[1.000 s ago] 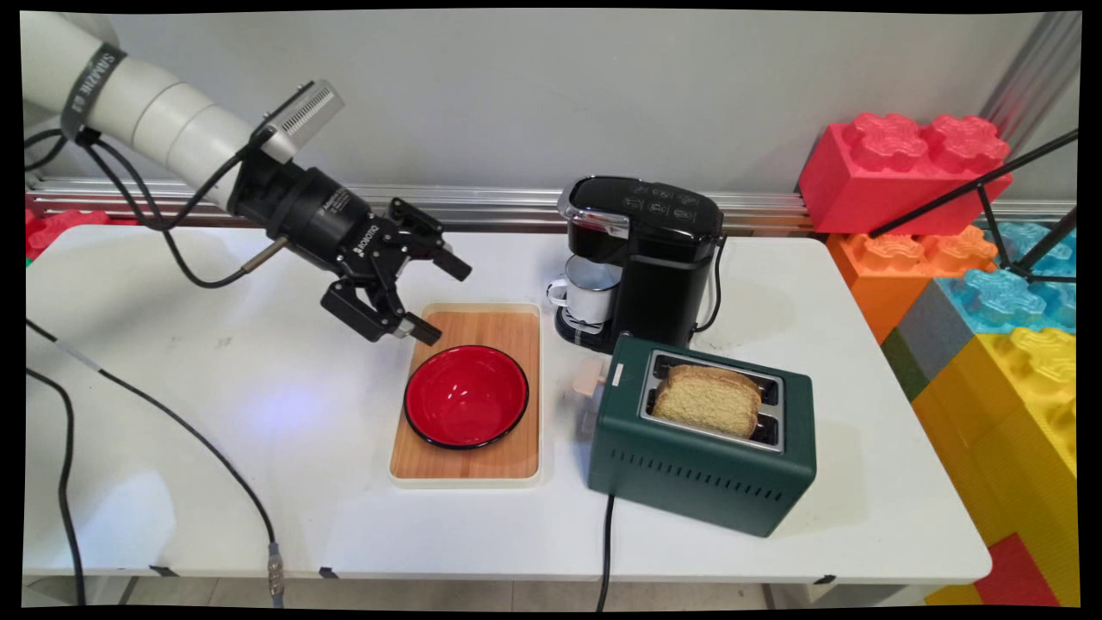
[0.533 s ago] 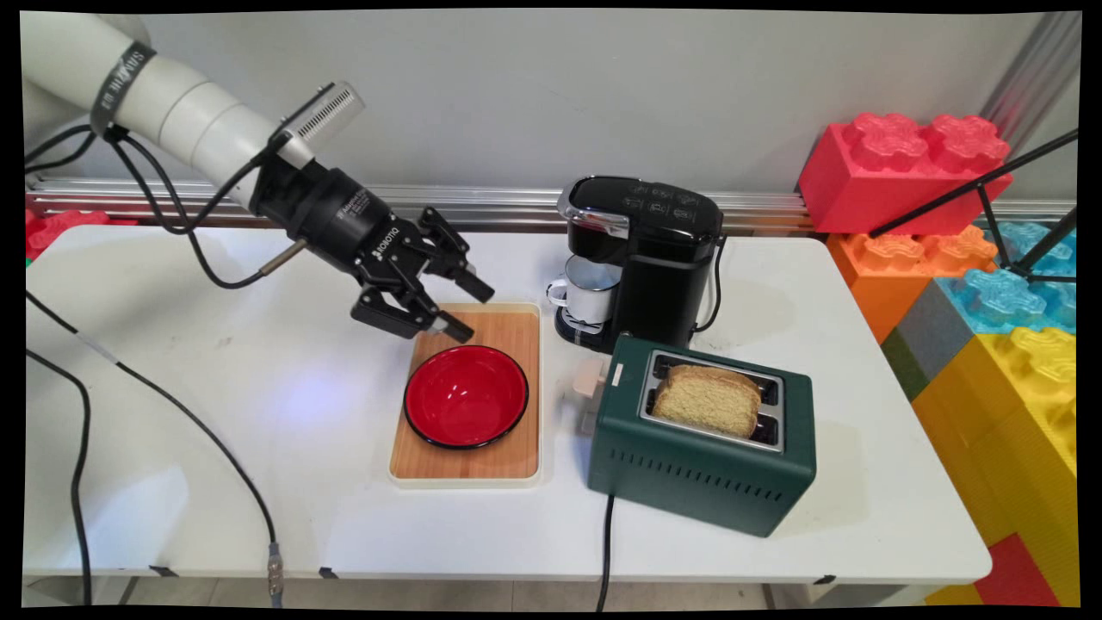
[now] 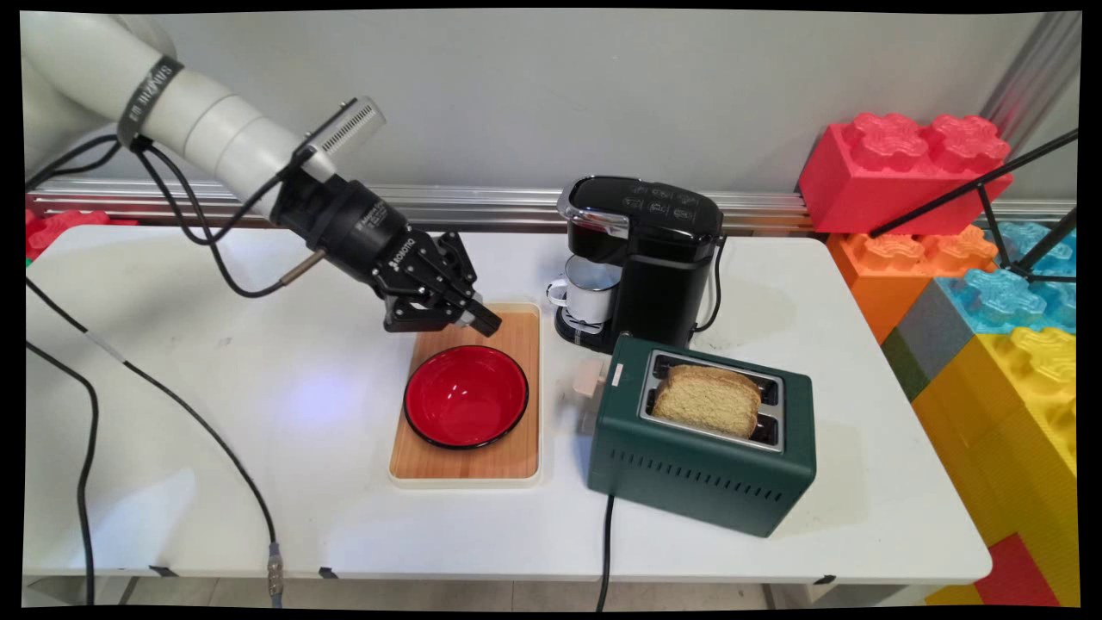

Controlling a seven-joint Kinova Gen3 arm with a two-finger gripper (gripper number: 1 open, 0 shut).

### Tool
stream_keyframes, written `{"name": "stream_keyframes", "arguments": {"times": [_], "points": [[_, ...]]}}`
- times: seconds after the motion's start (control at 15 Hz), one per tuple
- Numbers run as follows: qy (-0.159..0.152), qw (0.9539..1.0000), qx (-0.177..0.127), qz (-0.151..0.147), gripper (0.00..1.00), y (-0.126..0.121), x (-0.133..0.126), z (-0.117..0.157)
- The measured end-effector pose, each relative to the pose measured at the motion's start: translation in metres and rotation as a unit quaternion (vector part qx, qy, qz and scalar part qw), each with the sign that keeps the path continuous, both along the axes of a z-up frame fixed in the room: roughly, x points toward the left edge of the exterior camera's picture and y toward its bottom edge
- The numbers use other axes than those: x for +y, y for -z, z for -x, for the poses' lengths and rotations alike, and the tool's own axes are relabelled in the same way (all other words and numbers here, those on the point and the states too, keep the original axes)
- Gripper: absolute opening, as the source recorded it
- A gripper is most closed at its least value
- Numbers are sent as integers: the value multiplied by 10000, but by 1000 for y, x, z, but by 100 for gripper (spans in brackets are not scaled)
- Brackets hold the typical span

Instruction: Press the toaster switch

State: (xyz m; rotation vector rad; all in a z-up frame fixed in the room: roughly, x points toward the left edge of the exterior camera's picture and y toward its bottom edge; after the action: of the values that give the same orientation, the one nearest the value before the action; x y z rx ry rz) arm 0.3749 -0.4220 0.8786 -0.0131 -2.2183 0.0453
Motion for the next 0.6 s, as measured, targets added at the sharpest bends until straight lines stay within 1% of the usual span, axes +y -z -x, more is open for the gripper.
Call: {"name": "stream_keyframes", "arguments": {"times": [0.27,0.6], "points": [[-106,9999,22,-62,0,12,-4,7],[-163,9997,134,-102,0,27,-10,23]]}}
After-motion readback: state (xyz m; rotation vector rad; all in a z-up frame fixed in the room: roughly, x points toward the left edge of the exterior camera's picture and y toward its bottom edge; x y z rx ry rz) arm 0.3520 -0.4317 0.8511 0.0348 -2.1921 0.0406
